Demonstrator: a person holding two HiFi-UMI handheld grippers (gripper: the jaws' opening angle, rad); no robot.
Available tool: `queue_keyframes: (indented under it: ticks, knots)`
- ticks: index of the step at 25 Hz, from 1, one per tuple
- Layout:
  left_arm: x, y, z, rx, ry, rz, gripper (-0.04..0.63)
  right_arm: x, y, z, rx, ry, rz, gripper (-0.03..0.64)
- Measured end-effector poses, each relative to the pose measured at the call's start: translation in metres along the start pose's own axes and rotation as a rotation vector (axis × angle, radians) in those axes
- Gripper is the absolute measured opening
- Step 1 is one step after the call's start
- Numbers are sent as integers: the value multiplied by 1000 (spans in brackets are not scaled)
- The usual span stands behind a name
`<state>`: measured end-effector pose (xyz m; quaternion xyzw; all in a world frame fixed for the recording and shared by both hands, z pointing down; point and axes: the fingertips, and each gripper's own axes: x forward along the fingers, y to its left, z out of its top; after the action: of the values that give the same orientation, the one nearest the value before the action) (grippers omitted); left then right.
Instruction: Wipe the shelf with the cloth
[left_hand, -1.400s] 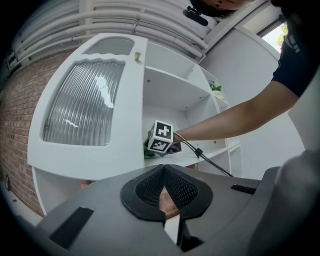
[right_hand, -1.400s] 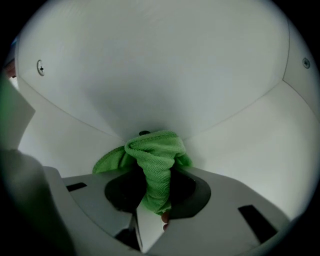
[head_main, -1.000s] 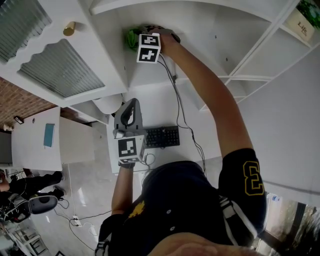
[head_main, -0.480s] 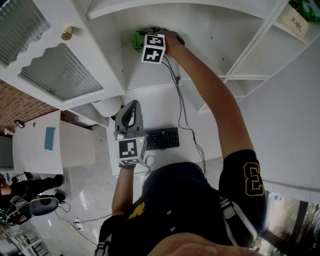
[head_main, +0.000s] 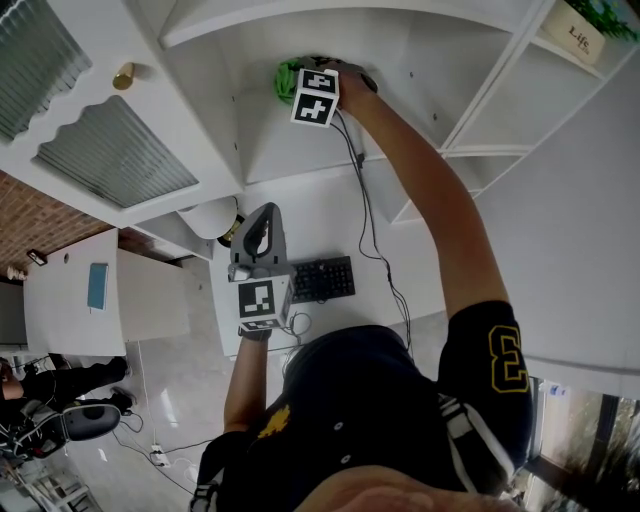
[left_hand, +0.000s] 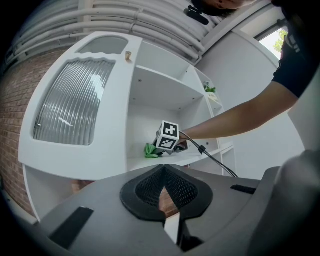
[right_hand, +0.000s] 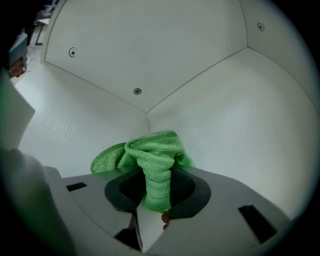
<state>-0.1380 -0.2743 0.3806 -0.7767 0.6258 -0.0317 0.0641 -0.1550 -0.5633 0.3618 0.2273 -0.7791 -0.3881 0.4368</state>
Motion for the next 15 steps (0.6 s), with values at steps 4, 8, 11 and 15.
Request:
queue_keyframes:
  ticks: [4,8,11,15]
  knots:
    - [3,-6,1,-2,-6,-16,18,-4,-3,-14,9,25,-3,98]
    - [5,-9,3,-2,-11,-28,18,-8,-5,-28,19,51,-4,98]
    - [8,-12,3,-5,-12,-39,18,-11,-8,-39,29,68,-11,98]
    - [10,-16,2,-5,-14,-59,18,-15,-11,-54,46,96,-21,98]
